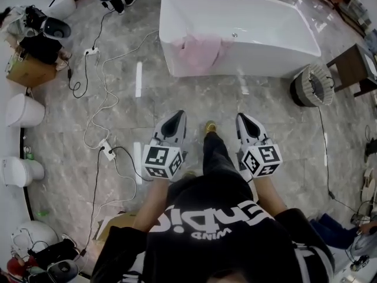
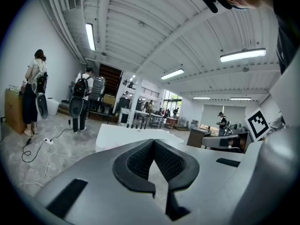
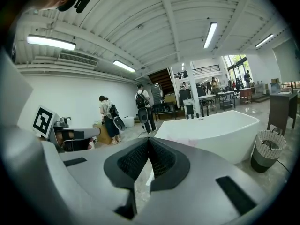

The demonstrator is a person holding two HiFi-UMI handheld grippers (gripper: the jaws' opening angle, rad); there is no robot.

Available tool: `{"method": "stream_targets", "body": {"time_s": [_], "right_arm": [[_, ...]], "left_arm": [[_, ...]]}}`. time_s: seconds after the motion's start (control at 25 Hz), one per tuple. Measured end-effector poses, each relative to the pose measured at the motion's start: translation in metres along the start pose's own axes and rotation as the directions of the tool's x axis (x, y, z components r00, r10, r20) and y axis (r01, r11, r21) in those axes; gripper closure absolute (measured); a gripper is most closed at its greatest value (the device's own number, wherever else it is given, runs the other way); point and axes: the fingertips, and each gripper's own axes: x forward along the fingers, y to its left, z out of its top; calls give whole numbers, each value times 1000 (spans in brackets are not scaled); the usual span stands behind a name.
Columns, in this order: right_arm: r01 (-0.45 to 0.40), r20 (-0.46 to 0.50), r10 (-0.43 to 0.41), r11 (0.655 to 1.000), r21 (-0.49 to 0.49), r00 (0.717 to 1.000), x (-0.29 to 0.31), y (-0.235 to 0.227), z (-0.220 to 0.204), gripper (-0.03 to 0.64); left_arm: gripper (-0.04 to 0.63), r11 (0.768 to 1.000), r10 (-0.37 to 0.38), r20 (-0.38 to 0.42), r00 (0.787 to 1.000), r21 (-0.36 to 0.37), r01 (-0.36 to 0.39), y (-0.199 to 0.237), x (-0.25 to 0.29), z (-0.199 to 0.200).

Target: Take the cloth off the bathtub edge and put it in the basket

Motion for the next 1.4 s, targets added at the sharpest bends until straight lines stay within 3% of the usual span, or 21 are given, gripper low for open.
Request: {"method": "stream_targets", "body": {"time_s": [0.24,0.84,1.4], "right_arm": [[-7,25,7,1000,17,1000,62,-35,27,604],[-118,34,118,993,0,992,203,-145,109,604],[-177,-6,177,984,5,984,312,-173,129,604]], "left_arm": [[581,1000,5,-9,1000,10,-5,29,58,21],[581,998,54,0,999,15,-54,74,234,89],[581,996,87,0,996,-11,-87,137,322,111]]}}
